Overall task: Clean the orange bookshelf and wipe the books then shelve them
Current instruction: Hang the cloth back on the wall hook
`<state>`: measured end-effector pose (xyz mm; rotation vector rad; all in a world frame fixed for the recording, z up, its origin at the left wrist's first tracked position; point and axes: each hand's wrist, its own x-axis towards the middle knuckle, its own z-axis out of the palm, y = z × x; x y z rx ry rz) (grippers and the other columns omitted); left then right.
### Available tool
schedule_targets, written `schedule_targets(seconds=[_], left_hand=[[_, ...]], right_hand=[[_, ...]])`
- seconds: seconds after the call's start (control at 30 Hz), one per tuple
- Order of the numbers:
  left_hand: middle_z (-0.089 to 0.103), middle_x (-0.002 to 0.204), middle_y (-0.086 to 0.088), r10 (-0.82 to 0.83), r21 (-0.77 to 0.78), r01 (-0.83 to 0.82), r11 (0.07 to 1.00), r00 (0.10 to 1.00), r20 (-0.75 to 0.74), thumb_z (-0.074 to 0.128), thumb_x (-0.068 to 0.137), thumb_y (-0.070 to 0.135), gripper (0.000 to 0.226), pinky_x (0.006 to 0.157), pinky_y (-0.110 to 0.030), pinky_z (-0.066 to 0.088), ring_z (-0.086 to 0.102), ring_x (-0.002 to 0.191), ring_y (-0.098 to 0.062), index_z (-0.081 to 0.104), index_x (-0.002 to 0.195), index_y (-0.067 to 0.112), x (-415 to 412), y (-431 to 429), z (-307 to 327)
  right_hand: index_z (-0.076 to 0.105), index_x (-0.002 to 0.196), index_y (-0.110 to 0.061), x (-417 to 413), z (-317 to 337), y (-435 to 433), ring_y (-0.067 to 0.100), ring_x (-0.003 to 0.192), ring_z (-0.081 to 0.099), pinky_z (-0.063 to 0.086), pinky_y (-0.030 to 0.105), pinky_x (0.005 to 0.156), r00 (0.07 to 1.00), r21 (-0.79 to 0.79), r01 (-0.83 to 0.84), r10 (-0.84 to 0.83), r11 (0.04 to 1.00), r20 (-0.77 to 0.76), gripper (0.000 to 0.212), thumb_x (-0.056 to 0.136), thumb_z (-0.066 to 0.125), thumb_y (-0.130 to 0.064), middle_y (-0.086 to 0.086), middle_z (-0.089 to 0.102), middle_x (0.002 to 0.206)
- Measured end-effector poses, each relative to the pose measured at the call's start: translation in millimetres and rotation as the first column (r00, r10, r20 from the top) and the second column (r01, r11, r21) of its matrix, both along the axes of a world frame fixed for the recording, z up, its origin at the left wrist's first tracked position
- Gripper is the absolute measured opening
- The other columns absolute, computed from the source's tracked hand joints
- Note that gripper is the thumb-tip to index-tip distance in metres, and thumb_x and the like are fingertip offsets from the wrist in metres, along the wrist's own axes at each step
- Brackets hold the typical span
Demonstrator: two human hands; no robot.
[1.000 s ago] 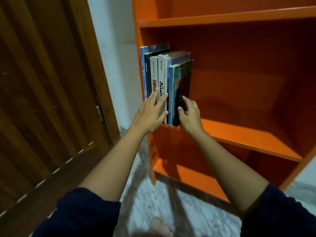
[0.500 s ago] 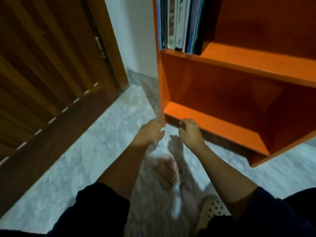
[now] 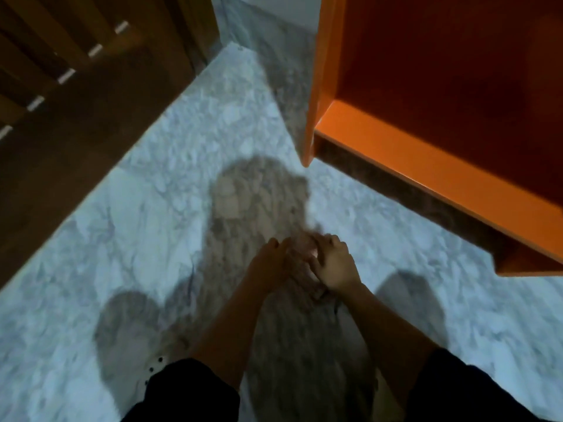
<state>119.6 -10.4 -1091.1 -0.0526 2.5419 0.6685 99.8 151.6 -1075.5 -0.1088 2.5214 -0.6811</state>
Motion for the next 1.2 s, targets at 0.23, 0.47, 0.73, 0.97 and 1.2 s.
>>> schedule_targets(seconds=[0.23, 0.47, 0.73, 0.97, 1.2], left_hand=[[0.050, 0.111, -0.023, 0.202, 0.173, -0.204, 0.964, 0.979, 0.030, 0.049, 0.090, 0.010, 0.028, 0.085, -0.038, 0.039, 0.053, 0.100, -0.037, 0.057, 0.115, -0.001, -3, 0, 22], [0.055, 0.089, -0.031, 0.418, 0.309, -0.362, 0.879, 0.898, -0.136, 0.041, 0.080, 0.016, 0.041, 0.072, -0.035, 0.044, 0.058, 0.080, -0.039, 0.065, 0.108, -0.003, -28, -33, 197], [0.068, 0.102, -0.015, 0.511, 0.401, -0.374, 0.836, 0.797, -0.322, 0.053, 0.092, 0.010, 0.024, 0.084, -0.032, 0.045, 0.062, 0.096, -0.028, 0.065, 0.113, 0.008, -37, -89, 485], [0.069, 0.102, -0.009, 0.552, 0.578, -0.250, 0.777, 0.713, -0.433, 0.054, 0.086, 0.029, 0.032, 0.080, -0.016, 0.046, 0.062, 0.092, -0.018, 0.068, 0.106, 0.008, -30, -114, 724], [0.063, 0.113, -0.008, 0.484, 0.848, 0.030, 0.529, 0.810, -0.331, 0.065, 0.083, -0.001, 0.040, 0.086, -0.028, 0.050, 0.061, 0.099, -0.021, 0.057, 0.118, 0.017, -16, -97, 875]], right_hand=[[0.060, 0.117, -0.006, -18, 24, -31, 0.034, 0.103, 0.053, 0.039, 0.036, 0.086, 0.999, -0.135, 0.046, -0.047, 0.990, 0.000, 0.074, 0.069, 0.029, -0.054, 0.017, 0.058, 0.111], [0.059, 0.116, -0.004, -34, 187, -57, 0.030, 0.087, 0.056, 0.029, 0.021, 0.068, 0.980, -0.279, 0.175, -0.195, 0.944, -0.045, 0.038, 0.084, 0.048, -0.021, 0.017, 0.053, 0.100], [0.066, 0.108, -0.008, -58, 485, -92, 0.018, 0.086, 0.052, 0.037, 0.019, 0.072, 0.945, -0.489, 0.007, -0.165, 0.872, -0.282, 0.021, 0.092, 0.059, -0.020, 0.002, 0.055, 0.095], [0.066, 0.108, -0.007, -56, 719, -110, 0.015, 0.092, 0.053, 0.038, 0.002, 0.072, 0.890, -0.582, -0.055, -0.225, 0.811, -0.397, 0.022, 0.087, 0.062, 0.000, 0.004, 0.058, 0.103], [0.065, 0.110, -0.014, -25, 868, -85, 0.018, 0.097, 0.059, 0.048, 0.026, 0.077, 0.712, -0.671, -0.068, -0.435, 0.739, -0.551, 0.021, 0.091, 0.058, -0.006, 0.003, 0.065, 0.111]])
